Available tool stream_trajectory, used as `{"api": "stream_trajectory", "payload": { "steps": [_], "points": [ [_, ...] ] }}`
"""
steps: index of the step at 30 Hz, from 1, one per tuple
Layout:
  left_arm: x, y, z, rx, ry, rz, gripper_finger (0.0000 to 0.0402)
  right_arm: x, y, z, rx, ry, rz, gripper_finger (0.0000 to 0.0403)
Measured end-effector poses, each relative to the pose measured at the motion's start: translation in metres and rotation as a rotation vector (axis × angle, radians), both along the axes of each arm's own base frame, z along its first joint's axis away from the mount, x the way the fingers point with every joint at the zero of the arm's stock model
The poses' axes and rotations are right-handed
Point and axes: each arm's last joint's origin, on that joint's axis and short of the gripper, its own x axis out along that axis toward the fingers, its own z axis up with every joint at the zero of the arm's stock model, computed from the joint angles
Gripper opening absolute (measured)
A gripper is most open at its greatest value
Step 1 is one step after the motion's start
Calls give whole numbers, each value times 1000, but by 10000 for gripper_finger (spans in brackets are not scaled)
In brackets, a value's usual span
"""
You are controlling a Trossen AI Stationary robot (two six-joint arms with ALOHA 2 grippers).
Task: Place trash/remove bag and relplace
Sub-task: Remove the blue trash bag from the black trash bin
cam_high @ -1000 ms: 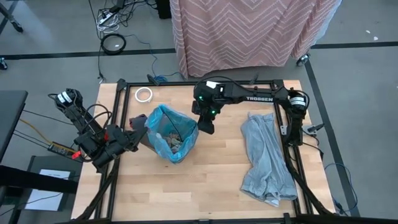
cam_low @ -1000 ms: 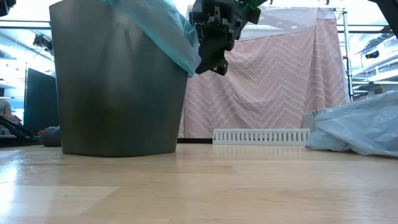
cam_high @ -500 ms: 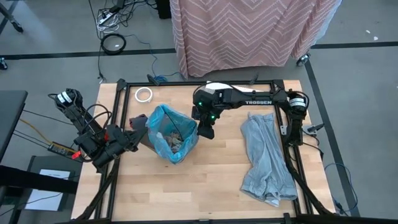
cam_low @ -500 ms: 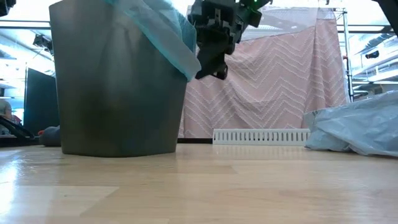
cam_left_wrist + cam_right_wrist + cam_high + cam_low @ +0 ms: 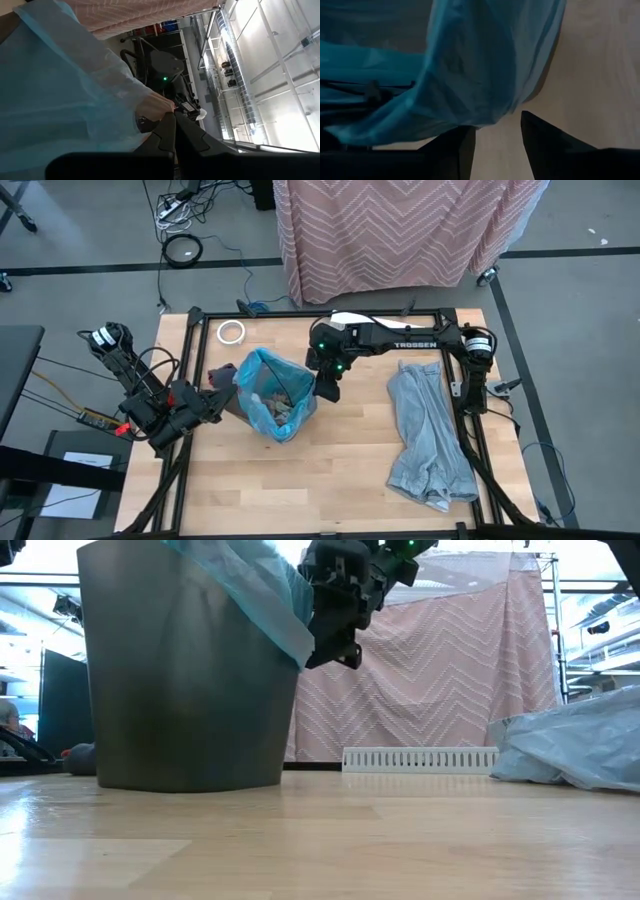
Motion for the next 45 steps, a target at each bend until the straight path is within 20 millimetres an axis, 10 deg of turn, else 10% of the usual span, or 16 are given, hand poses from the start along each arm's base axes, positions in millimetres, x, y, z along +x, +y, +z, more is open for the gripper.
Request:
{"api": "stream_trajectory", "payload": {
  "steps": [13, 20, 27, 45],
  "points": [
    [0, 0, 0, 7, 5, 0, 8, 0, -3, -1, -118, 23, -88, 149],
    [0, 0, 0, 26, 20, 0, 8, 4, -5, -3, -156, -32, -89, 22],
    [0, 0, 0, 26, 20, 1, 8, 0, -8, 2, -238, -1, -146, 1],
    [1, 2, 14, -35, -42, 1, 8, -12, -10, 109, -549, -51, -260, 0]
  ]
}}
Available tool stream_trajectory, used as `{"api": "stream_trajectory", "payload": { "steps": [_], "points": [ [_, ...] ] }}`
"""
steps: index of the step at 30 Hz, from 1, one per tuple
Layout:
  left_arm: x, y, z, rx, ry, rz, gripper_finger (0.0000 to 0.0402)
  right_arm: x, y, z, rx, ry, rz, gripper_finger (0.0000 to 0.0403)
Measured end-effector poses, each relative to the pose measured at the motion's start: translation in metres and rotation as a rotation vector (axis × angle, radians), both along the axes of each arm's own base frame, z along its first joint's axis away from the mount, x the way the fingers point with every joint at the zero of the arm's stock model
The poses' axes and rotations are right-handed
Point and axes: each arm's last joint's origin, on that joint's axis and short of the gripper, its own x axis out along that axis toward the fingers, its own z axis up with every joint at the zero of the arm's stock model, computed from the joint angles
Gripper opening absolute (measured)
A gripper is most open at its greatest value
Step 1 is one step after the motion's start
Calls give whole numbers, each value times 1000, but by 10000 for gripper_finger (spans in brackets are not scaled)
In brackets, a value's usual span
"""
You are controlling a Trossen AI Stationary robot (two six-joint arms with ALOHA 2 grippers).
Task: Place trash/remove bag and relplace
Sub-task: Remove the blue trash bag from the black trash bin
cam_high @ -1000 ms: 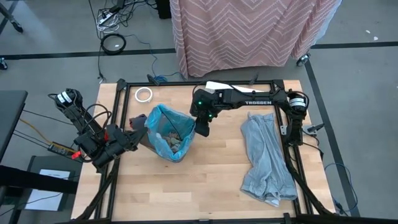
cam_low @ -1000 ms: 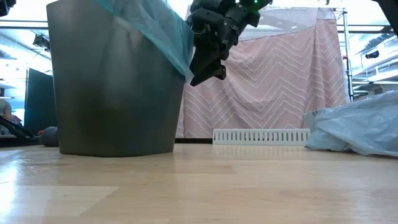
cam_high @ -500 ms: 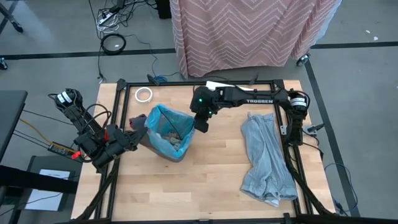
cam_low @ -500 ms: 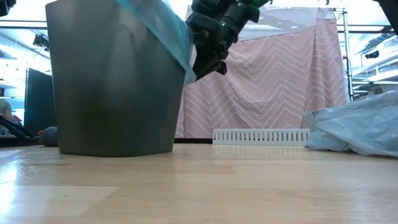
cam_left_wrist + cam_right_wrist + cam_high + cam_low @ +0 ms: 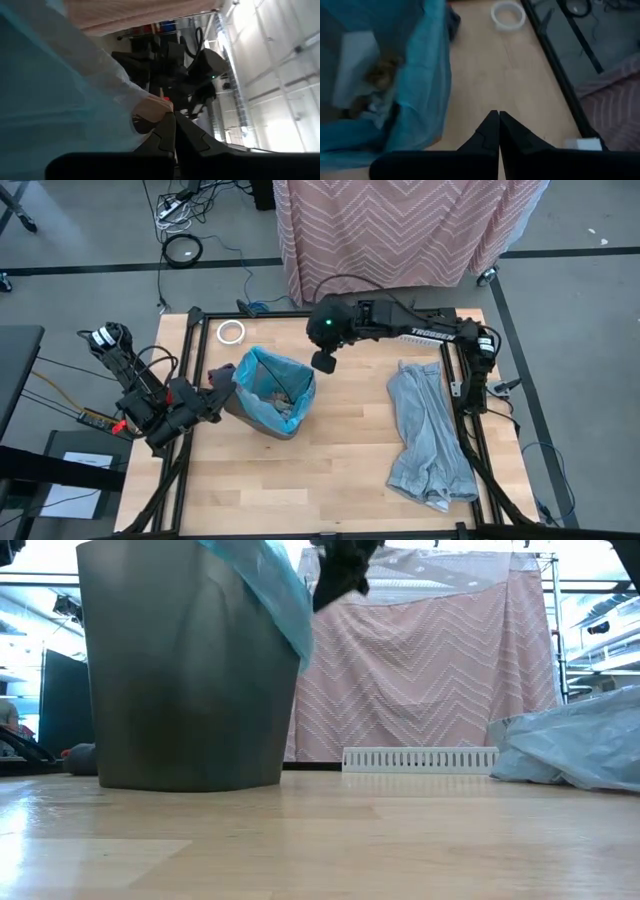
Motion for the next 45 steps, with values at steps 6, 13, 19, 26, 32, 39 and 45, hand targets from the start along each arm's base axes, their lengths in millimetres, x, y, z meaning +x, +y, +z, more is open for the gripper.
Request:
{"api": "stream_trajectory", "payload": {
  "steps": [6, 13, 19, 26, 32, 39, 45],
  "points": [
    [2, 5, 29, 110, 23, 11, 8, -11, 5, 12, 127, 44, 62, 9],
    [2, 6, 39, 171, 73, 22, 8, -7, -6, -35, 371, 120, 85, 99],
    [5, 7, 38, 164, 99, 42, 8, -6, -19, -65, 552, 111, 66, 161],
    [9, 12, 38, 158, 101, 78, 8, -2, -23, -65, 559, 58, 85, 169],
    [12, 15, 37, 160, 109, 106, 8, 3, -22, -67, 544, 7, 115, 166],
    [14, 17, 37, 161, 112, 124, 8, 8, -16, -82, 548, -16, 127, 164],
    [14, 18, 37, 166, 116, 125, 8, 10, -16, -94, 545, -36, 128, 164]
  ]
}}
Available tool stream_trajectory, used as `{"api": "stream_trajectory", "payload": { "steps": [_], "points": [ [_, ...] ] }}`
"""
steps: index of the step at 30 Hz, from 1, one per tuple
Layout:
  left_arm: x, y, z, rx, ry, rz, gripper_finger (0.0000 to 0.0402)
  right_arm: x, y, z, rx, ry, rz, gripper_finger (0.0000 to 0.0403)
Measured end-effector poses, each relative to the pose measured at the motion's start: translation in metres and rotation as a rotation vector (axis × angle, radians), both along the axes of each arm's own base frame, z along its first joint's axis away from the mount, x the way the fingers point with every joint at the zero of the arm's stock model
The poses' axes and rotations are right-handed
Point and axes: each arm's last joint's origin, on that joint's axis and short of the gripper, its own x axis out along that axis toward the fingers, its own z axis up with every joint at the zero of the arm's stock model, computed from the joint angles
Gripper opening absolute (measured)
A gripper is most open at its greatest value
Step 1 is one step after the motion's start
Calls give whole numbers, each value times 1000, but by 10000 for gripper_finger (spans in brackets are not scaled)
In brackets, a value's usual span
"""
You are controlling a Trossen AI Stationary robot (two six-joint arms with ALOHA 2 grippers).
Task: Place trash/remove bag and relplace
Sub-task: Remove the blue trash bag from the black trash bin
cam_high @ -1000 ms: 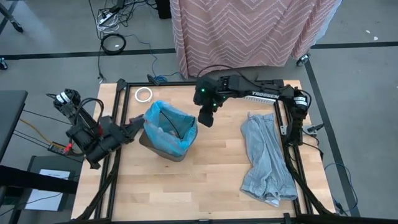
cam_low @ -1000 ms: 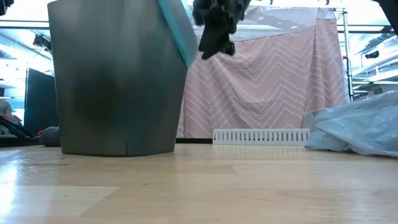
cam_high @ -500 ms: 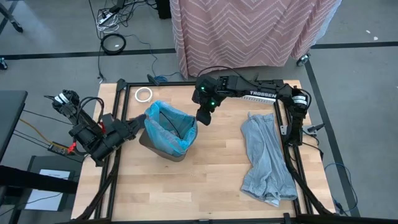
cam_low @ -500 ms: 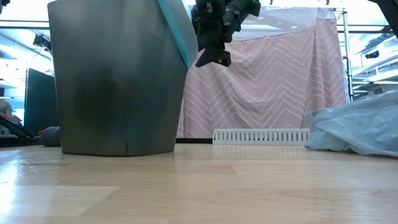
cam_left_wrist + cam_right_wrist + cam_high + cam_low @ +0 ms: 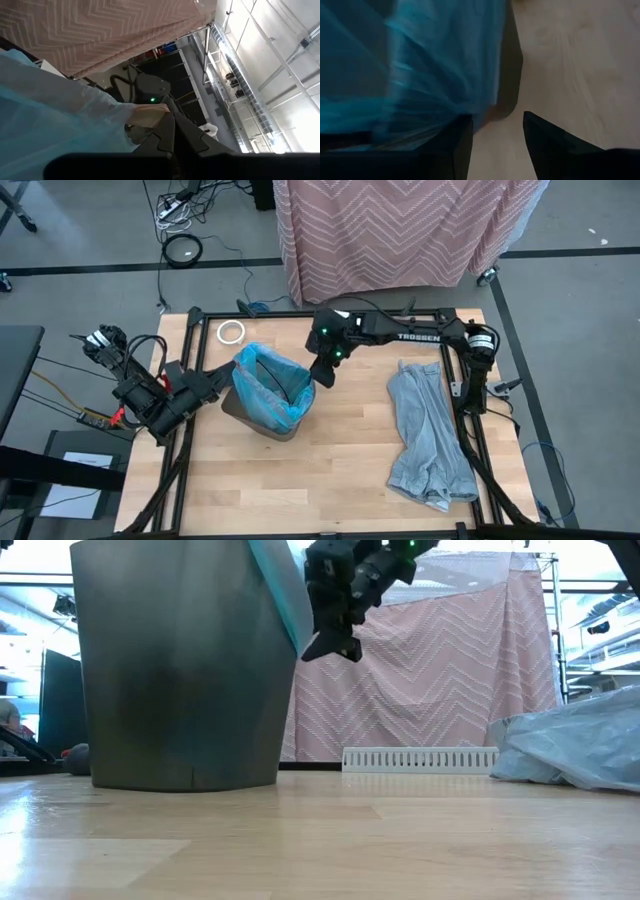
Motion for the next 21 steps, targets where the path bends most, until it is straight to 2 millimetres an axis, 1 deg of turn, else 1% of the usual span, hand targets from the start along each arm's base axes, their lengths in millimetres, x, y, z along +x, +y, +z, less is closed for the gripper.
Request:
{"api": "stream_trajectory", "payload": {
  "steps": [5, 8, 10, 12, 14, 15, 18, 21],
  "points": [
    [0, 0, 0, 4, 4, 0, 8, 2, 1, -17, -3, -27, -16, 160],
    [0, 0, 0, 5, 5, 0, 8, 3, 2, -26, 1, -42, -28, 145],
    [0, 0, 0, 5, 5, 0, 8, 4, 3, -29, -9, -66, -27, 121],
    [0, 0, 0, 11, 11, 1, 8, 5, 4, -30, -29, -66, -42, 79],
    [0, 0, 0, 21, 20, 1, 8, 5, 5, -30, -67, -57, -71, 26],
    [0, 0, 0, 21, 20, 1, 8, 5, 4, -30, -88, -53, -87, 14],
    [0, 0, 0, 21, 20, 1, 8, 5, 3, -29, -127, -49, -124, 4],
    [0, 0, 0, 22, 19, 1, 8, 1, 0, -23, -155, -47, -167, 1]
  ]
}}
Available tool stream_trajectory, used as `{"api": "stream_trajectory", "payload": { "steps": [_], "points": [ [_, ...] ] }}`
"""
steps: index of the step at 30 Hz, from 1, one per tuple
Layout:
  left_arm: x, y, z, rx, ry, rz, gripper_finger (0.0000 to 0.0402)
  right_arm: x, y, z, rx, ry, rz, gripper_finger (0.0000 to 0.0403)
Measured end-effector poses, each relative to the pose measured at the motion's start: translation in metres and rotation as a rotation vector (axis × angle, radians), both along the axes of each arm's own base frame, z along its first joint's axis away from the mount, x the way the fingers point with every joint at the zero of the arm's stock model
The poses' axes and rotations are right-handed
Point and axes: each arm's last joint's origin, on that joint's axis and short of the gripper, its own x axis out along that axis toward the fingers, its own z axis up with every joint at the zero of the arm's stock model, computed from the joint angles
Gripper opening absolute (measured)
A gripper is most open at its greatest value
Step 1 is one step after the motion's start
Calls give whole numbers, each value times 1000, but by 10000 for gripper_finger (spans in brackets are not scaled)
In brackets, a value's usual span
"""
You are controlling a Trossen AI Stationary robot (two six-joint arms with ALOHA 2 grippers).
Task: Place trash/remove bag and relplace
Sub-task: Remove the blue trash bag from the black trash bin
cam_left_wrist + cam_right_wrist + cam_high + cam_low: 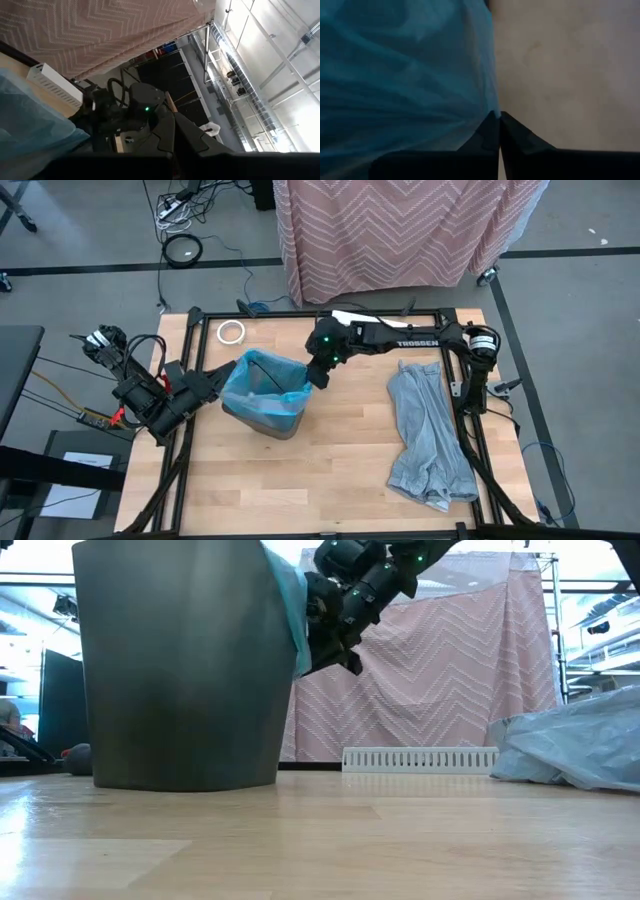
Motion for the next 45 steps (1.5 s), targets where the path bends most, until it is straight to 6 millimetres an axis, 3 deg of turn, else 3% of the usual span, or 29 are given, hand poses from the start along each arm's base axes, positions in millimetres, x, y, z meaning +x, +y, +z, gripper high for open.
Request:
{"api": "stream_trajectory", "payload": {
  "steps": [18, 23, 29, 31, 34, 41, 45],
  "points": [
    [0, 0, 1, 45, -14, -18, 8, -17, -2, 133, -387, -162, -146, 0],
    [0, 0, 10, 76, -76, -45, 8, -19, 2, 155, -415, -225, -143, 0],
    [-2, 5, 34, 108, -125, -45, 8, -20, 3, 164, -430, -251, -144, 0],
    [-6, 2, 42, 164, -58, -60, 8, -20, 4, 163, -428, -240, -142, 0],
    [-20, -9, 48, 285, 206, -117, 8, -21, 4, 161, -424, -212, -133, 0],
    [-33, -29, 61, 1001, 776, -185, 8, -22, 6, 157, -407, -182, -76, 0],
    [-28, -31, 59, 1190, 931, -153, 10, -23, 7, 157, -402, -180, -66, 0]
  ]
}}
